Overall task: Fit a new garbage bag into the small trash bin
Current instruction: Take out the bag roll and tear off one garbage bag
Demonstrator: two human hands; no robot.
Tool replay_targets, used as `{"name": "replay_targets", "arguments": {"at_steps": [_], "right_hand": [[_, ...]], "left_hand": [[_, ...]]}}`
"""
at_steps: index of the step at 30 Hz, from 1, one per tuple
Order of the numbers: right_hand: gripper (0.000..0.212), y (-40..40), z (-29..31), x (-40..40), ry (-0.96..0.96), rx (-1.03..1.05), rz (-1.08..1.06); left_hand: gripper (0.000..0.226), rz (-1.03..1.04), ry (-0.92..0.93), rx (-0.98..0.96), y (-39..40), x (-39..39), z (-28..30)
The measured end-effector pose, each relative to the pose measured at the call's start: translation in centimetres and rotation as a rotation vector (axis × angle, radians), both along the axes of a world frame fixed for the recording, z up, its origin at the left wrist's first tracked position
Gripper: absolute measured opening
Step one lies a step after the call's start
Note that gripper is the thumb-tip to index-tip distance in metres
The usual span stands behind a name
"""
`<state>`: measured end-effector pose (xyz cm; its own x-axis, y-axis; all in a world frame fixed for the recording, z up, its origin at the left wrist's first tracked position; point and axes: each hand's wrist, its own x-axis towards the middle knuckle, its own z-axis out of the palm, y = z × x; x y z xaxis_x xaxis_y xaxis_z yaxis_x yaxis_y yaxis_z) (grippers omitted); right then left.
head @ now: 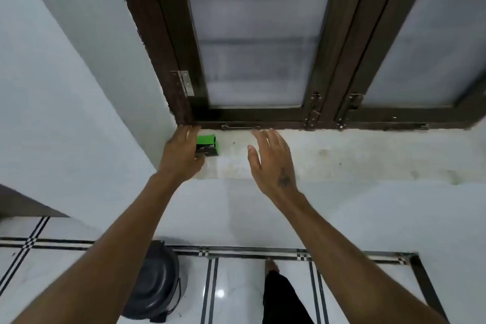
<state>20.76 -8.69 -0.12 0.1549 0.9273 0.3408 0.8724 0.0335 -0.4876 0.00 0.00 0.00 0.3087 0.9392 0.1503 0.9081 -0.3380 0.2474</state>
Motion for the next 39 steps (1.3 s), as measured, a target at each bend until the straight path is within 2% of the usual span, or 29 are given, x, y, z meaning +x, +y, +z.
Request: {"name": "replay_targets", "arguments": {"at_steps": [4, 6, 9, 12, 18, 23, 27, 30, 34, 37, 39], "right_hand": [[0.042, 3.8, -2.8, 0.1, 0.125, -0.128, 0.078], [0.040, 5.2, -3.8, -0.3, 0.212, -0.144, 0.118], [0.038, 7.9, -5.0, -0.3, 0.387, -0.215, 0.170], [0.035, 10.3, -5.2, 0.0, 0.571, -0.370, 0.182], [0.032, 12.6, -5.0, 1.7, 0.868, -0.535, 0.234], [0.041, 12.0, -4.0, 2.7, 0.872, -0.558, 0.230], [0.035, 11.4, -3.6, 3.7, 0.874, -0.520, 0.132], [0.040, 10.2, -4.2, 5.0, 0.845, -0.469, -0.004], [0.033, 9.2, -4.9, 6.2, 0.708, -0.296, -0.222], [0.021, 8.8, -4.5, 6.3, 0.807, -0.174, -0.244], [0.021, 8.5, -4.8, 6.4, 0.884, -0.188, -0.171]], "left_hand": [[0.078, 0.053, 0.135, -0.175, 2.9, 0.1, -1.9], [0.074, 0.089, 0.133, -0.227, 3.6, -0.3, -2.6], [0.059, 0.120, 0.063, -0.132, 4.3, -0.1, -2.9], [0.057, 0.138, 0.110, -0.158, 4.2, 0.8, -2.8], [0.062, -0.050, 0.006, -0.078, 4.0, 2.0, -2.4], [0.063, -0.147, -0.090, -0.103, 4.7, 2.7, -3.0], [0.064, -0.228, -0.101, -0.122, 5.7, 3.3, -2.7], [0.062, -0.257, -0.074, -0.103, 6.2, 3.3, -2.8], [0.058, -0.335, 0.109, -0.034, 7.2, 3.8, -1.6], [0.057, -0.385, 0.292, -0.024, 7.8, 5.8, 0.8], [0.056, -0.411, 0.429, 0.014, 8.2, 7.4, 2.1]]}}
